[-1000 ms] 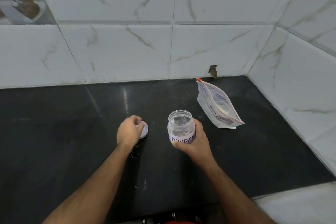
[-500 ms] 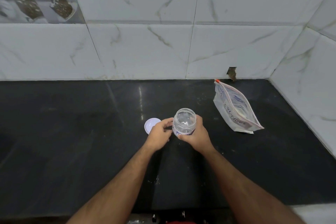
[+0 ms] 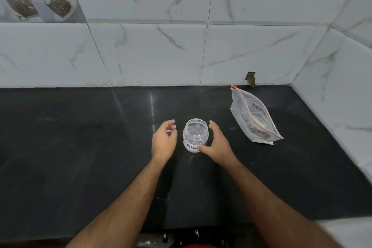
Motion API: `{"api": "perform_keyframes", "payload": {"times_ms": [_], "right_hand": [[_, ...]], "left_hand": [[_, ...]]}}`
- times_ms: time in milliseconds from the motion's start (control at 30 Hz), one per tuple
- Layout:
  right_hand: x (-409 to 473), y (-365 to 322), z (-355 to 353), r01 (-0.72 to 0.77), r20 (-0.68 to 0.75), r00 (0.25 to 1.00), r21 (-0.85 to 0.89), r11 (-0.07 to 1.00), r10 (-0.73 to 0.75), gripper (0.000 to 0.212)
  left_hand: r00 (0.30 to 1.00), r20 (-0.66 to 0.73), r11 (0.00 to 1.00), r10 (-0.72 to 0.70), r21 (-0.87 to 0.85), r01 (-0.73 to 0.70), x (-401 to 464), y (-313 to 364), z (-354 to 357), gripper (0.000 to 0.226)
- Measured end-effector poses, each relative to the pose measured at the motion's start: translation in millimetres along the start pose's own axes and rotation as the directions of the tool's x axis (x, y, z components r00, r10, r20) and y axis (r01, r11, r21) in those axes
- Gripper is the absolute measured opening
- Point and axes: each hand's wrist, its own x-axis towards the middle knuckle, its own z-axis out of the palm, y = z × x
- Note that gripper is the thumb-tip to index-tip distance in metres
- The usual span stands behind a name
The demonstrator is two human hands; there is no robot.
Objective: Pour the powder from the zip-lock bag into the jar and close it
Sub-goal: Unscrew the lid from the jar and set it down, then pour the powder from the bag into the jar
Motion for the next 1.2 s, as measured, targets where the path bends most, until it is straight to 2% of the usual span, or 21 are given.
{"api": "perform_keyframes", "payload": {"times_ms": [67,133,233,300,400,533,600,700,767,833,1033,1200], "right_hand": [[-6,-10,-16,0.073,-0.077,0.994,-0.033,0.997,-0.075,0.082],[-11,-24,-37,0.161,-0.157,0.974,-0.046,0.986,-0.166,0.051],[-15,-47,-76,0.288,-0.294,0.914,-0.018,0.957,-0.281,0.017],[-16,-63,-107,0.354,-0.414,0.851,0.002,0.935,-0.322,0.005],[-8,-69,-154,0.319,-0.495,0.814,-0.057,0.946,-0.304,0.005],[14,-51,-203,0.090,-0.432,0.871,-0.333,0.939,-0.236,0.011],[22,-41,-214,-0.004,-0.360,0.919,-0.421,0.907,-0.163,0.018],[28,-28,-218,-0.069,-0.164,0.986,-0.492,0.868,-0.014,0.031],[30,-21,-220,-0.073,-0.049,0.997,-0.491,0.868,0.056,0.036],[30,-16,-218,-0.077,-0.014,0.997,-0.466,0.882,0.080,0.037],[37,-13,-218,0.010,-0.055,0.997,-0.567,0.823,-0.050,0.018],[48,-10,-237,0.055,-0.107,0.984,-0.574,0.817,-0.141,0.024]], "left_hand": [[0.988,-0.128,0.996,0.082,-0.024,-0.086,0,19,1,0.023],[0.973,-0.187,0.984,0.137,-0.089,-0.156,0,43,6,0.019],[0.965,-0.170,0.956,0.198,-0.183,-0.229,-6,79,21,0.018],[0.965,-0.128,0.943,0.227,-0.217,-0.251,-11,99,34,0.017],[0.974,-0.049,0.947,0.221,-0.230,-0.226,-16,116,59,0.015],[0.979,0.047,0.971,0.197,-0.144,-0.189,-22,132,94,0.011],[0.979,0.104,0.984,0.173,-0.062,-0.167,-24,138,109,0.010],[0.982,0.154,0.992,0.113,0.032,-0.119,-28,146,124,0.015],[0.984,0.162,0.993,0.077,0.080,-0.091,-29,146,136,0.019],[0.986,0.162,0.992,0.044,0.111,-0.062,-31,145,146,0.022],[0.993,0.114,0.987,0.026,0.156,-0.043,-35,150,164,0.028],[0.995,0.076,0.972,0.067,0.221,-0.082,-36,157,166,0.020]]}}
